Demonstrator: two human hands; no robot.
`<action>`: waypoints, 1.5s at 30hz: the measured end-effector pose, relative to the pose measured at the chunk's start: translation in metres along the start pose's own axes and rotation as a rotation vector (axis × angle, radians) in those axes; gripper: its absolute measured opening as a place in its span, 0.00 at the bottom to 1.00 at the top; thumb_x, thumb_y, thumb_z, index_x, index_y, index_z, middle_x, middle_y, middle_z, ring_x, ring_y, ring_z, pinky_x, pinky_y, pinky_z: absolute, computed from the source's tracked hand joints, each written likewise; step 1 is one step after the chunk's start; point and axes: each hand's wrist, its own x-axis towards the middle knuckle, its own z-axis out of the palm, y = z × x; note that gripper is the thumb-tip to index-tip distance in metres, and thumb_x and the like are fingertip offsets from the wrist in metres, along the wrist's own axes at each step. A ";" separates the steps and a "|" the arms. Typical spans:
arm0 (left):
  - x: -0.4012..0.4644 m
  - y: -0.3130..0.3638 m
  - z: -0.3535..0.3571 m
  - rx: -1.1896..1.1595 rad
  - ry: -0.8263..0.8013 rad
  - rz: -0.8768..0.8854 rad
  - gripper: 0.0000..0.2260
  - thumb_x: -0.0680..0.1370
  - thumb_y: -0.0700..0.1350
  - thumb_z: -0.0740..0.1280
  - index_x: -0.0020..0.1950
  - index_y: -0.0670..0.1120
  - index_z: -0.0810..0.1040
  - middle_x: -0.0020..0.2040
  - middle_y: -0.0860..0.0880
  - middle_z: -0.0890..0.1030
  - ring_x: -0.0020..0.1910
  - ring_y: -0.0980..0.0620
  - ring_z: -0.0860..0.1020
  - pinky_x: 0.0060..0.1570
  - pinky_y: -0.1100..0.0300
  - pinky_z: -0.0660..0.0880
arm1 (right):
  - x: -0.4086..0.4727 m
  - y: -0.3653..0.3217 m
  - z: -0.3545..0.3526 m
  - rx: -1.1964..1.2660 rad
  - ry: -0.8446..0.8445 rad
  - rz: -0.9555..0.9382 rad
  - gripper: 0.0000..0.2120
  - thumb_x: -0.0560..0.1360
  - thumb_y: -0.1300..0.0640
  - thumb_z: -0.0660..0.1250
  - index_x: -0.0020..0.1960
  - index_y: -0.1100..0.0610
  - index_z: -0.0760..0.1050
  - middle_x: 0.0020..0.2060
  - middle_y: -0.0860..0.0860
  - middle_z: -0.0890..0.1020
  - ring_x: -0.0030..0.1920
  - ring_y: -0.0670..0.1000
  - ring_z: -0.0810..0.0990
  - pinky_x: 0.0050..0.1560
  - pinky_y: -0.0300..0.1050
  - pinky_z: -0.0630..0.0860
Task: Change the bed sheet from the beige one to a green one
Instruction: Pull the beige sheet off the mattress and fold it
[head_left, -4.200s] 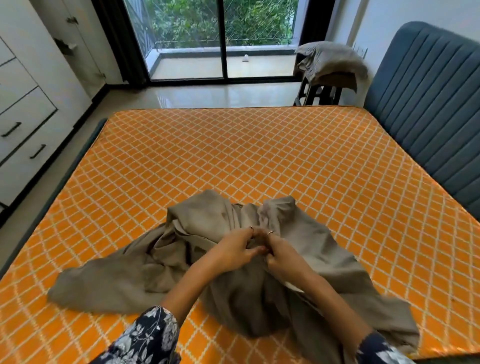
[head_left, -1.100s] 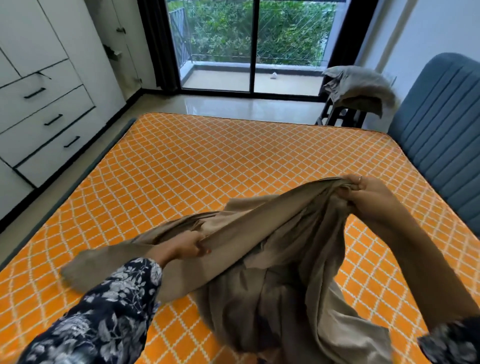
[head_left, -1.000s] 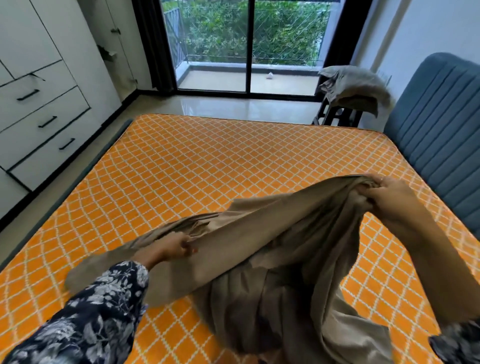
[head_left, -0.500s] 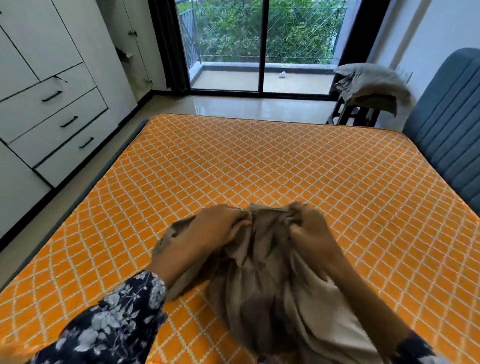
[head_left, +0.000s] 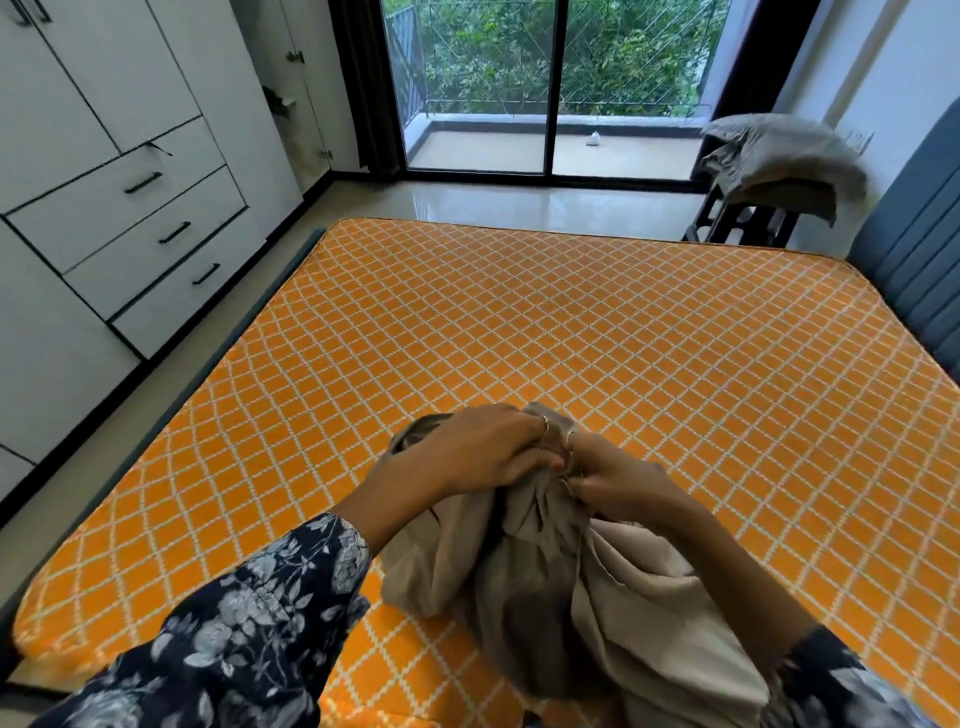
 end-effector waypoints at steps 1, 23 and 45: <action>-0.001 -0.001 -0.004 -0.101 -0.002 -0.016 0.12 0.79 0.52 0.64 0.49 0.43 0.76 0.33 0.54 0.73 0.31 0.60 0.72 0.32 0.65 0.62 | 0.001 -0.001 -0.001 0.021 0.033 -0.038 0.14 0.70 0.66 0.58 0.52 0.60 0.77 0.45 0.58 0.81 0.48 0.57 0.80 0.45 0.63 0.76; 0.023 -0.037 -0.026 0.019 0.248 -0.110 0.16 0.79 0.56 0.55 0.52 0.51 0.80 0.40 0.49 0.83 0.40 0.48 0.80 0.37 0.53 0.74 | -0.018 -0.019 -0.063 0.119 0.424 -0.021 0.10 0.65 0.65 0.63 0.44 0.56 0.78 0.33 0.47 0.82 0.34 0.40 0.78 0.35 0.38 0.73; 0.038 -0.014 -0.025 -0.337 -0.067 -0.007 0.06 0.79 0.46 0.66 0.47 0.46 0.72 0.33 0.56 0.71 0.30 0.64 0.70 0.31 0.69 0.62 | 0.003 -0.011 -0.041 0.004 0.327 -0.131 0.16 0.68 0.71 0.62 0.47 0.55 0.78 0.39 0.50 0.83 0.42 0.51 0.81 0.43 0.52 0.77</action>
